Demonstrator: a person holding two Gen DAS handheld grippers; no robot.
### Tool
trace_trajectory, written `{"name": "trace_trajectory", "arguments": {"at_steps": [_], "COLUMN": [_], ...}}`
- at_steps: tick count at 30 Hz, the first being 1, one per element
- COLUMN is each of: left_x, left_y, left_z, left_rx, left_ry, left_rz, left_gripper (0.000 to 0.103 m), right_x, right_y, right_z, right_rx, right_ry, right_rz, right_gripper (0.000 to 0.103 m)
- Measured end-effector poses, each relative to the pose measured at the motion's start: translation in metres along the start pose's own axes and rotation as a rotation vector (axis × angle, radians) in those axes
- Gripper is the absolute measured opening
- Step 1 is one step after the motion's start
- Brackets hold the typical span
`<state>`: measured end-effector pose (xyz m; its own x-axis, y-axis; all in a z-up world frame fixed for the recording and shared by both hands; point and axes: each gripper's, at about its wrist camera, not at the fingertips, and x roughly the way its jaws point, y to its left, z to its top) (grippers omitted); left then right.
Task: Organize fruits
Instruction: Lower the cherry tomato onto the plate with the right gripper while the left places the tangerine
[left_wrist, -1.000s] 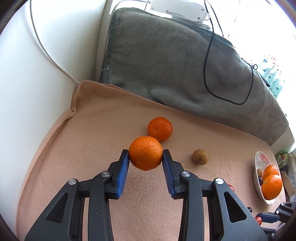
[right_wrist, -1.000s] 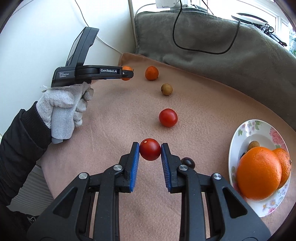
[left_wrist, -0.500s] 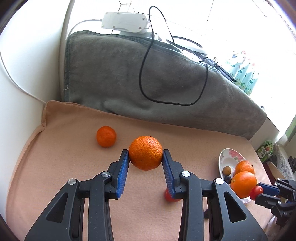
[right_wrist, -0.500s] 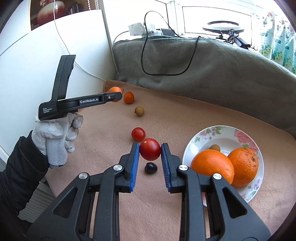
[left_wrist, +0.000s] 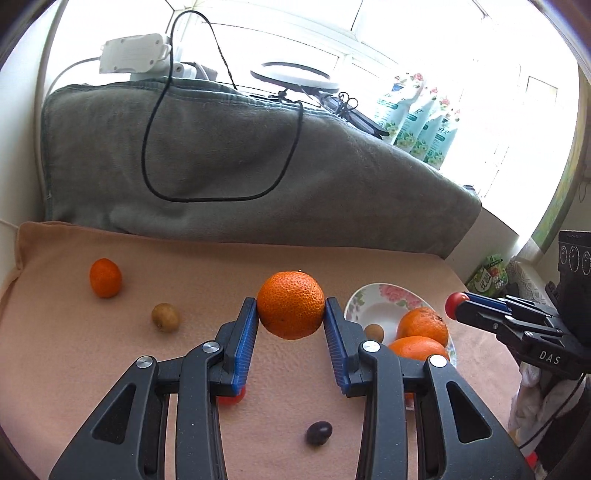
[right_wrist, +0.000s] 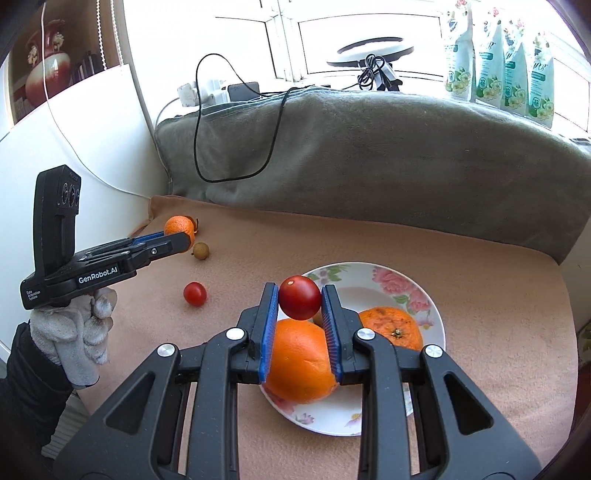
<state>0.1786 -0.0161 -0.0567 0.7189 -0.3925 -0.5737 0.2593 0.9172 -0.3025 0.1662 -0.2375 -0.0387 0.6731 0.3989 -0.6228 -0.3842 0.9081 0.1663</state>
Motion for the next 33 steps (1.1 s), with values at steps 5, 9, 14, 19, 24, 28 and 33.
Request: {"name": "trace_trajectory", "arguments": {"at_steps": [5, 9, 14, 19, 24, 28, 33], "left_x": [0.012, 0.022, 0.034, 0.041, 0.047, 0.05, 0.053], "left_y": [-0.018, -0.031, -0.045, -0.056, -0.062, -0.066, -0.067], "left_z": [-0.002, -0.002, -0.004, -0.005, -0.006, -0.006, -0.005], "left_rx": [0.027, 0.039, 0.057, 0.073, 0.086, 0.092, 0.094], "left_ry": [0.029, 0.05, 0.077, 0.099, 0.118, 0.125, 0.134], "left_rz": [-0.029, -0.05, -0.075, -0.091, -0.102, -0.111, -0.117], "left_gripper": [0.035, 0.035, 0.035, 0.035, 0.035, 0.035, 0.035], "right_x": [0.011, 0.02, 0.036, 0.047, 0.056, 0.061, 0.062], "right_y": [-0.021, -0.031, -0.04, -0.049, -0.055, -0.057, -0.062], "right_z": [0.008, 0.012, 0.015, 0.017, 0.018, 0.019, 0.02], "right_rx": [0.026, 0.04, 0.062, 0.09, 0.11, 0.123, 0.145], "right_ry": [0.013, 0.028, 0.059, 0.082, 0.101, 0.109, 0.108], "right_rz": [-0.019, -0.02, -0.013, -0.004, 0.003, 0.004, 0.003], "right_gripper": [0.025, 0.025, 0.025, 0.025, 0.025, 0.025, 0.025]}}
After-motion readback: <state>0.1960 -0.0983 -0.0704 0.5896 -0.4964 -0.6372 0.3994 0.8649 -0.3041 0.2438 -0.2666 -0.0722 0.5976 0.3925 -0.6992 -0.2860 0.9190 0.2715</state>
